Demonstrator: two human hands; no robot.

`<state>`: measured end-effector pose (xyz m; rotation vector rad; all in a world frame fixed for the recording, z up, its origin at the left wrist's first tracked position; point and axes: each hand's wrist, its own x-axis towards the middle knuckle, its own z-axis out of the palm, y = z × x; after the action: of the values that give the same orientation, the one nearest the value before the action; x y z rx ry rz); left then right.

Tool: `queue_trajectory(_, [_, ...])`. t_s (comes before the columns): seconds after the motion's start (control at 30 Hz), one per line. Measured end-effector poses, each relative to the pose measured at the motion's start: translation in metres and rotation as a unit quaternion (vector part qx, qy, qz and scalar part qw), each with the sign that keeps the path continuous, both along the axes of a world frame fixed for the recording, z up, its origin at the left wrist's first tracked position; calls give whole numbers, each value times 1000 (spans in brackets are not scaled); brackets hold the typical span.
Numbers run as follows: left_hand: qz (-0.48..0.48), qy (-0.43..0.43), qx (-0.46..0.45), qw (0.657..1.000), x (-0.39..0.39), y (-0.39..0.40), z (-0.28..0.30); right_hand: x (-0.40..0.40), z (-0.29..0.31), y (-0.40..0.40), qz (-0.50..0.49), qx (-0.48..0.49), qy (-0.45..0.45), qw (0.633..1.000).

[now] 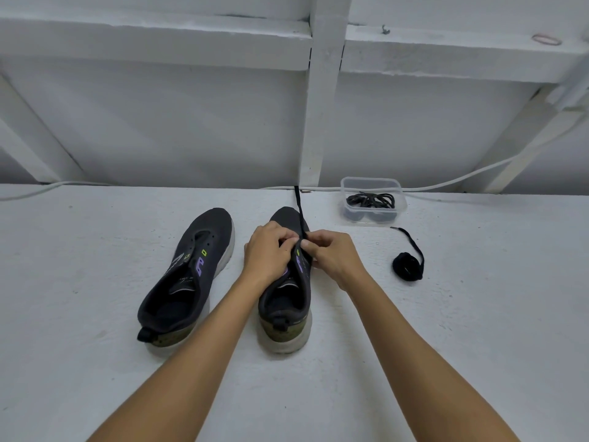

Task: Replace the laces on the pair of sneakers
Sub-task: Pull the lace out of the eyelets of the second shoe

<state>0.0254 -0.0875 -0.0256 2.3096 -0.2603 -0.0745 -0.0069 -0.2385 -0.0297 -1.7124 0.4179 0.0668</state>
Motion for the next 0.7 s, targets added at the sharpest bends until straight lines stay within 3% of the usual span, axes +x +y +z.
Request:
queue_trajectory(0.17, [-11, 11, -6, 1000, -2, 4, -1, -3, 0, 4, -39, 20, -11, 999])
queue_trajectory(0.33, [40, 40, -72, 996, -7, 4, 4, -11, 20, 3, -76, 38, -53, 995])
queue_trajectory(0.47, [52, 40, -84, 994, -5, 5, 12, -12, 44, -9, -35, 32, -72, 996])
queue_trajectory(0.57, [48, -23, -92, 994, 1, 6, 22, -14, 59, -16, -4, 14, -52, 999])
queue_trajectory(0.7, [-49, -95, -30, 994, 10, 3, 40, -20, 78, -18, 29, 31, -37, 998])
